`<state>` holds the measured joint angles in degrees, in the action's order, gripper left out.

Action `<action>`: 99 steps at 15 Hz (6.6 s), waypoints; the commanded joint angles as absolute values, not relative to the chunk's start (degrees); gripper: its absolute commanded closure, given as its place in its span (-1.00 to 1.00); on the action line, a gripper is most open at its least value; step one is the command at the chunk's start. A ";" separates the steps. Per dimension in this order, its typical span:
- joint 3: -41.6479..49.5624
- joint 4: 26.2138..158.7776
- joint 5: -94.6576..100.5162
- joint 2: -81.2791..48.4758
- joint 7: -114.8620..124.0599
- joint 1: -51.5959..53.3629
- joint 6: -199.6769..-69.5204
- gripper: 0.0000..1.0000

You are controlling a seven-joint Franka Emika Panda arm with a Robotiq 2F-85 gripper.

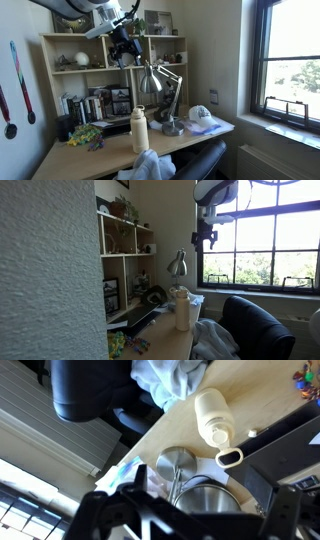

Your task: Tighten the knob on the desk lamp

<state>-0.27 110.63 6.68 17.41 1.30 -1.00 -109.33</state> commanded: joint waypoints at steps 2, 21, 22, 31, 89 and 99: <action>0.98 97.49 4.21 7.94 -4.35 -0.51 -108.80 -1.00; 0.22 75.08 -4.02 -11.05 -10.09 -1.47 -106.37 -1.00; 0.18 74.50 -3.94 -11.43 -9.96 -1.46 -105.99 -1.00; 0.36 73.46 -4.85 -12.68 -9.69 -1.39 -104.55 0.59; 0.07 70.29 -4.52 -14.22 -18.41 -2.92 -103.09 0.84; 0.09 64.28 -3.99 -17.50 -25.72 -2.83 -98.02 0.87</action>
